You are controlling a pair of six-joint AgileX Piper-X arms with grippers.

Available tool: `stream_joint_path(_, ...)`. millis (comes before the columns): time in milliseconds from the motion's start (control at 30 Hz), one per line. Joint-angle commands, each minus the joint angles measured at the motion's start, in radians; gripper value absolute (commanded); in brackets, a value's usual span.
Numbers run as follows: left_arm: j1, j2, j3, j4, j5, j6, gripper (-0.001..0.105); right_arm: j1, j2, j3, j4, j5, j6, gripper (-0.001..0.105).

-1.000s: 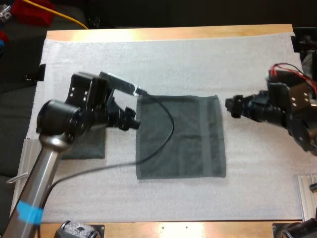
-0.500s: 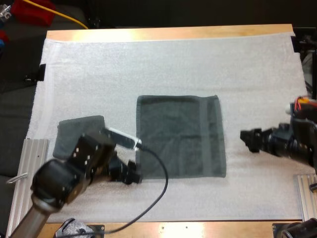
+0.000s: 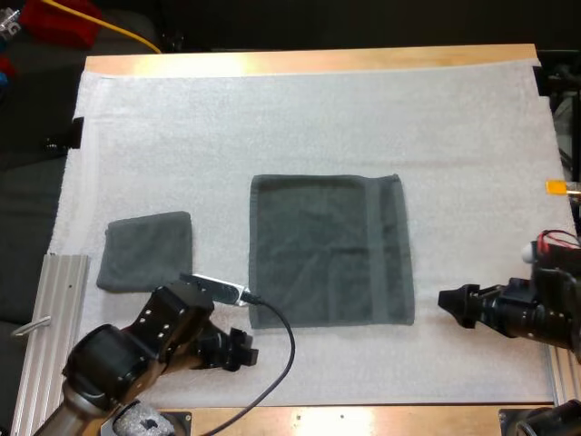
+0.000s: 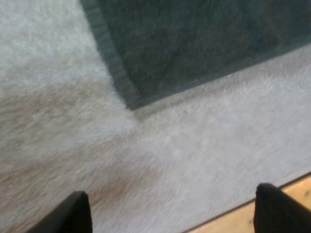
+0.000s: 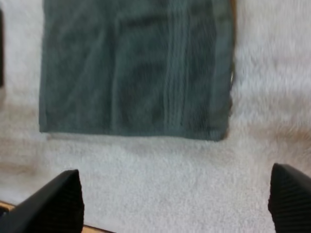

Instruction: Pick towel from pile, fold and stack

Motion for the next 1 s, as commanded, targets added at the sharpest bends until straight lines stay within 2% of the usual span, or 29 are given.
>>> stream_joint_path(0, -0.003, -0.003, 0.014, -0.058, 0.024, -0.027, 0.066, -0.007, 0.008, 0.025, -0.040, -0.029, 0.004, 0.075)
stream_joint_path(167, -0.003, -0.003, 0.051, -0.154, 0.058, -0.078, 0.066, -0.007, 0.061, 0.115, -0.139, -0.092, 0.051, 0.075)
stream_joint_path(467, -0.003, -0.001, 0.054, -0.158, 0.067, -0.078, 0.066, -0.007, 0.217, 0.253, -0.397, -0.178, 0.169, 0.075)
stream_joint_path(667, -0.003, -0.001, 0.054, -0.158, 0.079, -0.078, 0.066, -0.007, 0.340, 0.279, -0.489, -0.192, 0.198, 0.075)
stream_joint_path(967, -0.003, -0.001, 0.054, -0.158, 0.079, -0.078, 0.066, -0.007, 0.529, 0.279, -0.574, -0.297, 0.202, 0.075)
